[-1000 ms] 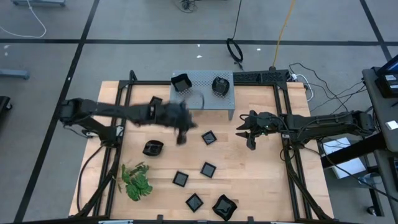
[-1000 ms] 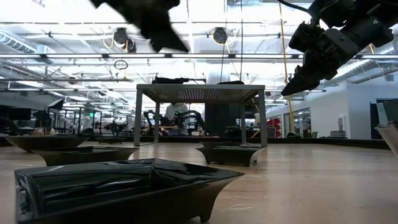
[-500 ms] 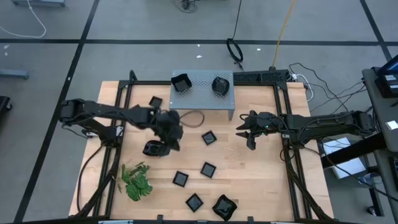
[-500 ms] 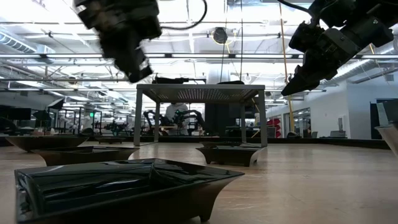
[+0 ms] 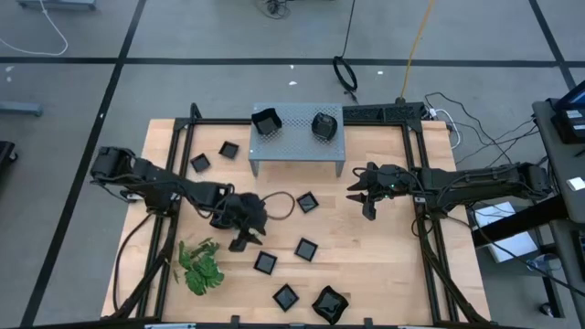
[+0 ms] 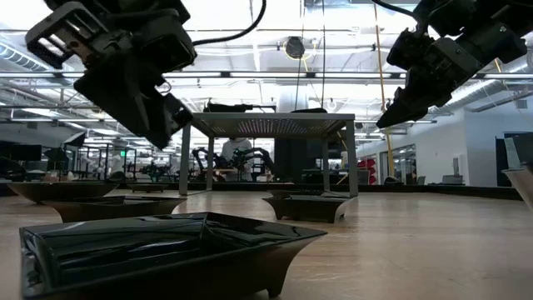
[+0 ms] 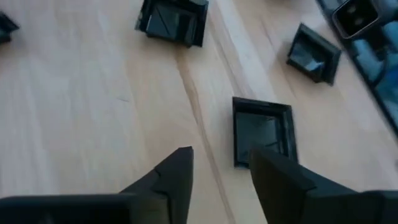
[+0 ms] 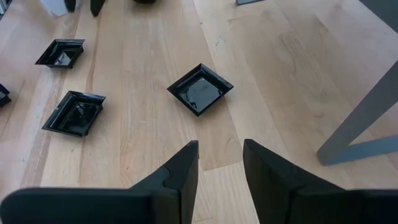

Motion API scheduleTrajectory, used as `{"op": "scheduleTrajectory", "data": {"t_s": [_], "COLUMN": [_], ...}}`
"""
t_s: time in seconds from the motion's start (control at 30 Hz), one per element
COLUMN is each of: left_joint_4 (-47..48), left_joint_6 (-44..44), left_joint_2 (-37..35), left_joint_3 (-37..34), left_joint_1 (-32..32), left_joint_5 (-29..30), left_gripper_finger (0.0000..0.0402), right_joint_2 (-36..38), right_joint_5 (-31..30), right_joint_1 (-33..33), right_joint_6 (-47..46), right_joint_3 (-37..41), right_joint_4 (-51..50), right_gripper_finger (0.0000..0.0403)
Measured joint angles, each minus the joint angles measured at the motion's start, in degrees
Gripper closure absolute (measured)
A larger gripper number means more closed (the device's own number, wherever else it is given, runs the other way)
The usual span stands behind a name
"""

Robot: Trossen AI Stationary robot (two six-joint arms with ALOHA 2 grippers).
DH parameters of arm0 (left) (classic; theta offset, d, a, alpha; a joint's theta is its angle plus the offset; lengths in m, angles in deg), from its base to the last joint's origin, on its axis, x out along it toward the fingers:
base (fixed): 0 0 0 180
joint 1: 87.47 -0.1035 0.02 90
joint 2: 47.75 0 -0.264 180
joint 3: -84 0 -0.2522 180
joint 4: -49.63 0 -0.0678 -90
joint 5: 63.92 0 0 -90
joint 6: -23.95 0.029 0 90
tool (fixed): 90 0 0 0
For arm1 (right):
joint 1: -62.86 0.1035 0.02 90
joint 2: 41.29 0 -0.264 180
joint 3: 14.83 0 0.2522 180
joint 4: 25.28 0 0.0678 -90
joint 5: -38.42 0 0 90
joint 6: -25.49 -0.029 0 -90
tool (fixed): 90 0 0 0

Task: Pick & Place Mini shaped plates
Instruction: Put the black square plate on the shelf

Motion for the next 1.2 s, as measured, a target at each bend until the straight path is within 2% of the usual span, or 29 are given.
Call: {"op": "scheduleTrajectory", "data": {"t_s": [0.1,0.2,0.57,0.8,1.07,1.2], "left_joint_4": [-1.86,-5.11,-11.75,-12.52,-14.64,-15.28], "left_joint_6": [0.56,0.55,-0.09,-0.52,-1.33,-3.39], "left_joint_2": [2.77,5.92,12.67,14.87,15.05,14.8], "left_joint_3": [-0.04,-0.04,0.02,0.12,0.09,0.05], "left_joint_1": [2.66,4.63,6.97,6.9,6.94,6.84], "left_joint_5": [3.67,4.76,3.51,3.38,3.03,3.18], "left_gripper_finger": [0.0229,0.0225,0.0236,0.0289,0.039,0.0387], "right_joint_2": [0.0,-0.02,-0.02,-0.02,-0.02,-0.02], "right_joint_5": [0.0,0.0,0.0,0.0,0.0,0.0], "right_joint_1": [0.02,0.0,0.02,0.01,0.0,0.0], "right_joint_6": [-0.01,-0.01,-0.01,0.0,0.01,-0.01], "right_joint_3": [0.0,0.0,0.0,0.0,0.0,0.0], "right_joint_4": [0.0,0.04,0.04,0.04,0.04,0.04], "right_gripper_finger": [0.0287,0.0287,0.0287,0.0287,0.0287,0.0287]}}
